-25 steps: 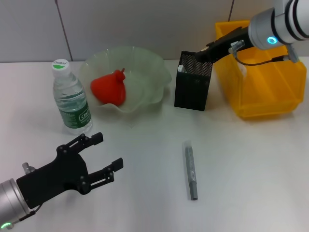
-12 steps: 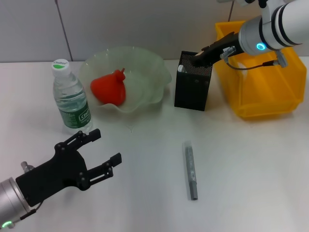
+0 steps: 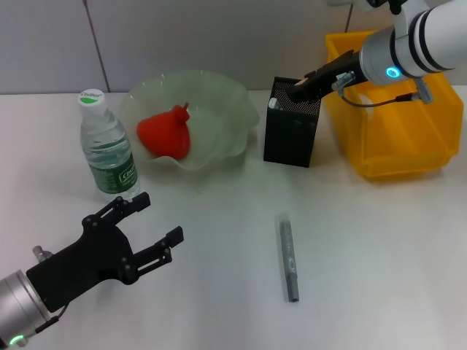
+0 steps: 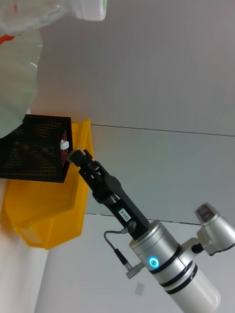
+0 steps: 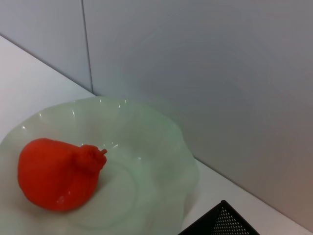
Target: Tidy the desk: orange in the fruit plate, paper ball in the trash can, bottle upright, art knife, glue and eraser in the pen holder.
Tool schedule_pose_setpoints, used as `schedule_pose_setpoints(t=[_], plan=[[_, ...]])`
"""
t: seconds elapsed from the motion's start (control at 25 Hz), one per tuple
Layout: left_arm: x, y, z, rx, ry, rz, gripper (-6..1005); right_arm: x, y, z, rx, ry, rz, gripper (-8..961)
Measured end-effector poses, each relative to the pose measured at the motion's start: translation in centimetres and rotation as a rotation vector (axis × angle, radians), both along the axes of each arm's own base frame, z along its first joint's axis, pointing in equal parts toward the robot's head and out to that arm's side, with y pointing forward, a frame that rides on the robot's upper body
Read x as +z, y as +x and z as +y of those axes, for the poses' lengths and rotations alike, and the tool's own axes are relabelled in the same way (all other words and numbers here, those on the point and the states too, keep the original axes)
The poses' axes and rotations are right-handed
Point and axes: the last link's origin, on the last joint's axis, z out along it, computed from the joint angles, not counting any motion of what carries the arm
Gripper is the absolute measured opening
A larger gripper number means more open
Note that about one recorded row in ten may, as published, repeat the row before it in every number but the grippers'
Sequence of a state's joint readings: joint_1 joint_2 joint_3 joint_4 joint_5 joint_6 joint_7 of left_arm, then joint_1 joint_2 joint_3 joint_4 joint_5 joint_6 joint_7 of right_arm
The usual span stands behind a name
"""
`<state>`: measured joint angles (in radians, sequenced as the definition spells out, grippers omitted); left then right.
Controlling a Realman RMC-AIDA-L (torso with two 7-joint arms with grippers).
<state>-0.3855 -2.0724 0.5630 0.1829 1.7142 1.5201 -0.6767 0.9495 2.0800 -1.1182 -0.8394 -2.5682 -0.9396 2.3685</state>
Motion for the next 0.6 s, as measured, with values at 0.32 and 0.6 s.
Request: schedule_pose_setpoints(t=[0.32,0.6], plan=[[-0.07,0.0,-0.06,-0.002,-0.003,0.002,840,-0.01,-0.02,0.0,-0.002,0.001,0.004,470],[-0.04,0.07,-0.1,-0.009,-0.006,0.001,841,-0.02,-0.03,0.01,0.0,0.001,0.002,475]])
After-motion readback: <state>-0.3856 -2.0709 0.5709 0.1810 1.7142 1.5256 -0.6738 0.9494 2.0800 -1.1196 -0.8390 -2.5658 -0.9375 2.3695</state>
